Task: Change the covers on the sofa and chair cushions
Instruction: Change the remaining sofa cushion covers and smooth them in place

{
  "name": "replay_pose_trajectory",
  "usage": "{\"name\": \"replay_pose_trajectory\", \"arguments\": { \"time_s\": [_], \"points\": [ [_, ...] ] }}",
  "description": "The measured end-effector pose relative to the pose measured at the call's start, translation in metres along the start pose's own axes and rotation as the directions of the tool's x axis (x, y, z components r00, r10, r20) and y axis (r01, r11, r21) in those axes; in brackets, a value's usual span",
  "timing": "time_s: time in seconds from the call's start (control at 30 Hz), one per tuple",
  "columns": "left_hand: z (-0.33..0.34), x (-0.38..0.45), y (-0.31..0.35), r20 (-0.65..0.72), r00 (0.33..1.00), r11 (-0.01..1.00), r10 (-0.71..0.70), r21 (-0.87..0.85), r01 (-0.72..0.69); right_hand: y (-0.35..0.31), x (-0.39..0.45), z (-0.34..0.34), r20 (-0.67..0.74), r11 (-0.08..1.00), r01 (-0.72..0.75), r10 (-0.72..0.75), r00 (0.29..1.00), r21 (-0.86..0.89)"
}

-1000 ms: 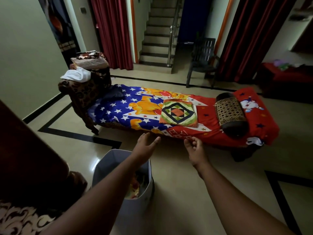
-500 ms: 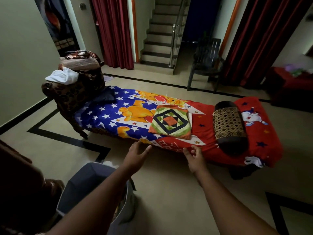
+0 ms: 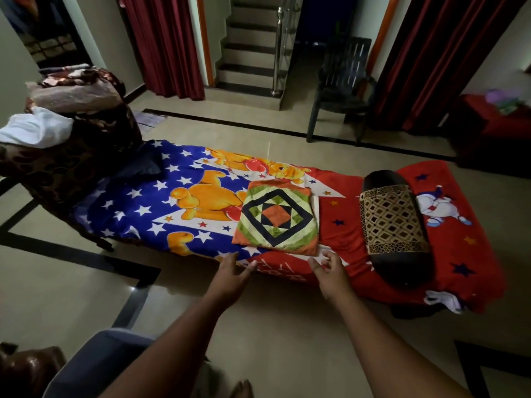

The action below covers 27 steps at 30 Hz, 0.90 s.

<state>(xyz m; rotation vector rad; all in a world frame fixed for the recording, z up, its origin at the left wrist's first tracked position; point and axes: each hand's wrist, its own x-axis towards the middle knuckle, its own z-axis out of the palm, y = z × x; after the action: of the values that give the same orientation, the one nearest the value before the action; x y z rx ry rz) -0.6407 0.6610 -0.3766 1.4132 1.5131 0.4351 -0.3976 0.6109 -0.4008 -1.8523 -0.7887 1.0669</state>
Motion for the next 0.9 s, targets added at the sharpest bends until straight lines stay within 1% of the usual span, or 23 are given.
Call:
{"name": "replay_pose_trajectory", "arguments": {
  "time_s": [0.1, 0.23, 0.37, 0.53, 0.73, 0.8, 0.9],
  "points": [
    [0.005, 0.05, 0.016, 0.054, 0.998, 0.999, -0.032, 0.025, 0.03, -0.014, 0.045, 0.002, -0.048, 1.0, 0.0, 0.0, 0.999, 0.001],
    [0.019, 0.115, 0.041, 0.093, 0.995, 0.999, -0.024, 0.035, 0.021, -0.017, 0.112, 0.007, -0.02, 0.999, -0.039, 0.039, 0.999, -0.037],
    [0.043, 0.176, 0.055, 0.131, 0.989, 0.995, -0.074, 0.081, 0.064, -0.007, 0.185, 0.007, -0.001, 0.994, -0.108, 0.108, 0.994, -0.032],
    [0.096, 0.267, 0.047, 0.081, 0.993, 0.977, -0.09, 0.202, 0.072, 0.041, 0.304, 0.006, -0.002, 0.972, -0.207, 0.208, 0.978, -0.114],
    [0.163, 0.353, 0.017, 0.071, 0.958, 0.944, -0.277, 0.204, 0.257, 0.106, 0.413, 0.009, 0.09, 0.899, -0.344, 0.379, 0.921, -0.27],
    [0.187, 0.376, 0.008, 0.084, 0.946, 0.932, -0.314, 0.217, 0.29, 0.131, 0.44, 0.014, 0.107, 0.865, -0.387, 0.438, 0.892, -0.319],
    [0.219, 0.399, -0.007, 0.131, 0.928, 0.922, -0.348, 0.228, 0.314, 0.163, 0.47, 0.021, 0.095, 0.809, -0.44, 0.51, 0.855, -0.39]
  ]
}}
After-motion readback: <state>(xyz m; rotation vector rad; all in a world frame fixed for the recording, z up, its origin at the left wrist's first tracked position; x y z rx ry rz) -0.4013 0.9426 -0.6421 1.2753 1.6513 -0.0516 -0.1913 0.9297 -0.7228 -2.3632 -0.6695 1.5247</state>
